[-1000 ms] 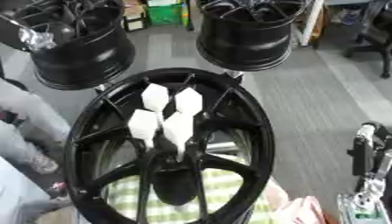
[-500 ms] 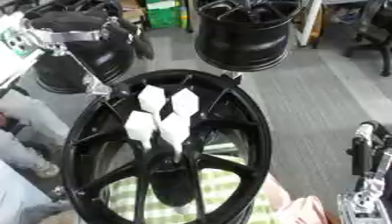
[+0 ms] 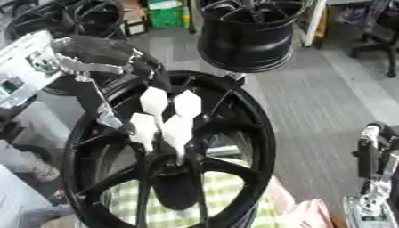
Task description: Pull the pin out of the wheel hub.
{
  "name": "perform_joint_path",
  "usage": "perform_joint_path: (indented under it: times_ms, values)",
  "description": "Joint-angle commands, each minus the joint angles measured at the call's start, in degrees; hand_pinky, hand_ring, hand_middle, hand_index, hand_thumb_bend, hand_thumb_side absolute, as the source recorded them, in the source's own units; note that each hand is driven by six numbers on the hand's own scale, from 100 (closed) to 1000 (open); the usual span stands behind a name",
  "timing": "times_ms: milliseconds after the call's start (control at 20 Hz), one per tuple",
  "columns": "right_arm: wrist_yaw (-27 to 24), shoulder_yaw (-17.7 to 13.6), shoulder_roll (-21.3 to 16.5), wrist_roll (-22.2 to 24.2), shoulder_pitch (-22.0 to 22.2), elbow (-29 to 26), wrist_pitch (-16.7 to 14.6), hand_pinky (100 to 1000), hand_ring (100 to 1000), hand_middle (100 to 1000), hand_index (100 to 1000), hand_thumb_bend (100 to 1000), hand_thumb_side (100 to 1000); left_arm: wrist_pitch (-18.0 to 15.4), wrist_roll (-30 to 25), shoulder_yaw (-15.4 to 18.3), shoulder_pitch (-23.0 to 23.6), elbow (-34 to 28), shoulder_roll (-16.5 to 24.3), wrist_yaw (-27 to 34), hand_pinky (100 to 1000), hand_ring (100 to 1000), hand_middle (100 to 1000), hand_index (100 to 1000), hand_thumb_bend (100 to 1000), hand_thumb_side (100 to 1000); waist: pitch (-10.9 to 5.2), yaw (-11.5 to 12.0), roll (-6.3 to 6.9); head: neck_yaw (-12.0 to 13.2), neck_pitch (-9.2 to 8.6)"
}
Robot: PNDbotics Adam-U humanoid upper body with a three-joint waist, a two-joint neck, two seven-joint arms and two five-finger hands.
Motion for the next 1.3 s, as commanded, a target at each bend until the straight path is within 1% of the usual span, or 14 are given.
perform_joint_path:
  times_ms: [50,350,550,750,950,1150,1300]
  values:
    - [0.36,-0.11,-1.2,0.15,-0.38,-0.57,-0.14,471,686,770,815,100,786,-20.01,-20.02,-0.13,-0.41,-0.12,0.9,-2.21,725,700,790,870,536,545,-0.58,0.09,-0.17,-0.04,-0.15]
    - [0.34,-0.15,-1.19,0.13,-0.35,-0.58,-0.13,471,685,770,815,100,787,-20.01,-20.02,-0.46,0.21,0.69,0.75,-3.89,699,675,776,861,523,488,-0.53,0.17,-0.2,0.03,-0.15]
    - [0.31,-0.12,-1.18,0.17,-0.35,-0.56,-0.12,471,685,769,815,100,787,-20.01,-20.02,-0.74,0.41,1.2,0.43,-4.24,681,653,759,847,498,476,-0.52,0.14,-0.24,0.05,-0.15]
    - [0.28,-0.12,-1.2,0.15,-0.35,-0.55,-0.11,470,685,769,815,100,787,-20.01,-20.02,-1.65,0.54,1.58,0.03,-4.26,662,626,736,831,458,471,-0.52,0.11,-0.22,0.15,-0.15]
    - [0.25,-0.08,-1.2,0.19,-0.35,-0.5,-0.15,471,685,769,815,100,787,-20.01,-20.02,-2.78,0.58,1.71,-0.49,-4.68,643,607,713,821,441,478,-0.53,0.07,-0.18,0.14,-0.15]
    - [0.23,-0.1,-1.23,0.16,-0.32,-0.49,-0.15,470,685,769,815,100,787,-20.01,-20.02,-3.78,0.73,1.67,-0.57,-5.72,623,588,694,813,448,489,-0.52,0.08,-0.17,0.14,-0.15]
    - [0.23,-0.12,-1.24,0.17,-0.3,-0.47,-0.15,470,685,769,815,100,787,-20.01,-20.02,-3.64,0.77,1.36,-0.27,-6.15,615,581,690,810,455,484,-0.55,0.18,-0.17,0.03,-0.15]
